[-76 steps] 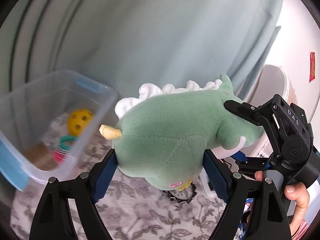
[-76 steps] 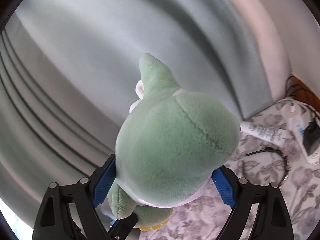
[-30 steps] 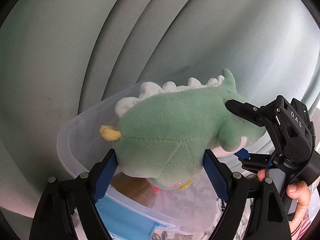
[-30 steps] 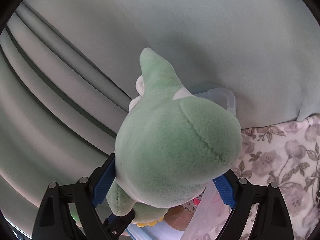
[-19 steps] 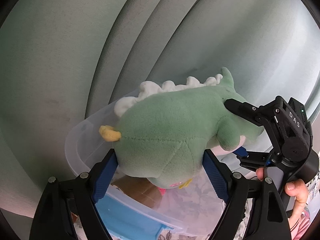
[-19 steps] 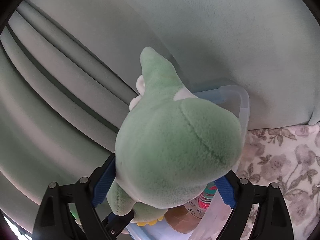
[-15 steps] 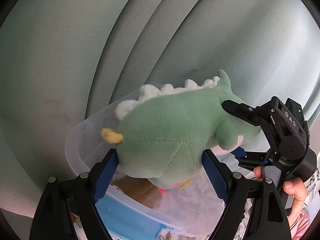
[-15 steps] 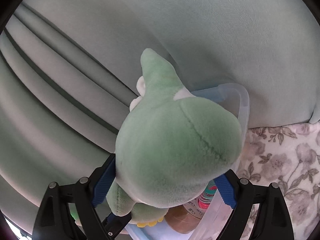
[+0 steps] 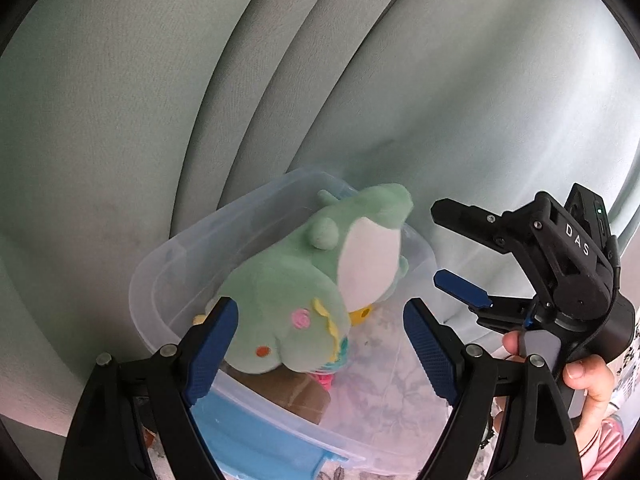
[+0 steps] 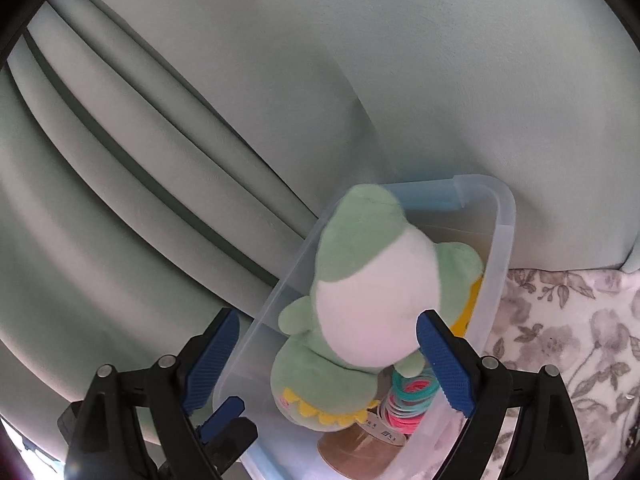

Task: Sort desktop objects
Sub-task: 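Open the left tool to drop the plush dinosaur into the bin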

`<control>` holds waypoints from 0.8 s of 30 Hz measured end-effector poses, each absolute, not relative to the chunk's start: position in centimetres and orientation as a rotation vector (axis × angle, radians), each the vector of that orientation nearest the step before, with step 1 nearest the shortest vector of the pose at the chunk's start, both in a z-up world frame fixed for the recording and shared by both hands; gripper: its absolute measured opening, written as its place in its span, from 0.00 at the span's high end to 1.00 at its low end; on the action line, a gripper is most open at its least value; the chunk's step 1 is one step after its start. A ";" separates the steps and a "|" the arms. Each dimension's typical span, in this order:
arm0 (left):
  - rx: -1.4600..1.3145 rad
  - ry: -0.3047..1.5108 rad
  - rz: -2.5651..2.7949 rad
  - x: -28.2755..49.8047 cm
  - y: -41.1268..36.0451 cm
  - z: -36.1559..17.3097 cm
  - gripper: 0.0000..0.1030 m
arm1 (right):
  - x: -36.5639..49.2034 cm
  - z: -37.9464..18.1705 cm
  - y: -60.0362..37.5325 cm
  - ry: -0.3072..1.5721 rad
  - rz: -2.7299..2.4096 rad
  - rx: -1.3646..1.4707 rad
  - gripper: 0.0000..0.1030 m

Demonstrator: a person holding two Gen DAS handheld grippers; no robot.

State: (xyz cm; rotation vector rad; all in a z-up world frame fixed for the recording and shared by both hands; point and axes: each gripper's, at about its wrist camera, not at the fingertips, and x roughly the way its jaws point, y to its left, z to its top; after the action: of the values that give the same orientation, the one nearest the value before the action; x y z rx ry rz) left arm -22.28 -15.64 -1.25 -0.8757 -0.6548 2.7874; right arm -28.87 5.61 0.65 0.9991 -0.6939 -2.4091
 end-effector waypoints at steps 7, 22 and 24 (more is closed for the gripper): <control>-0.893 -0.648 2.782 -21.3 -13.6 -0.9 0.17 | -26.5 2.4 1.7 -0.639 -2.431 0.995 0.10; -0.885 -0.631 2.779 -15.4 -14.7 1.2 0.17 | -23.0 3.0 0.5 -0.458 -2.508 0.976 0.10; -0.885 -0.629 2.780 -14.9 -14.7 1.6 0.17 | -23.0 2.5 1.3 -0.450 -2.507 0.973 0.10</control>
State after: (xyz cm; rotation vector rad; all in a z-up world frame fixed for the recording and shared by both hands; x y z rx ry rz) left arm -14.87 -14.74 1.65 -0.8847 -0.6292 2.7795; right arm -23.01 1.34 2.54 0.9729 -0.4500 -2.5074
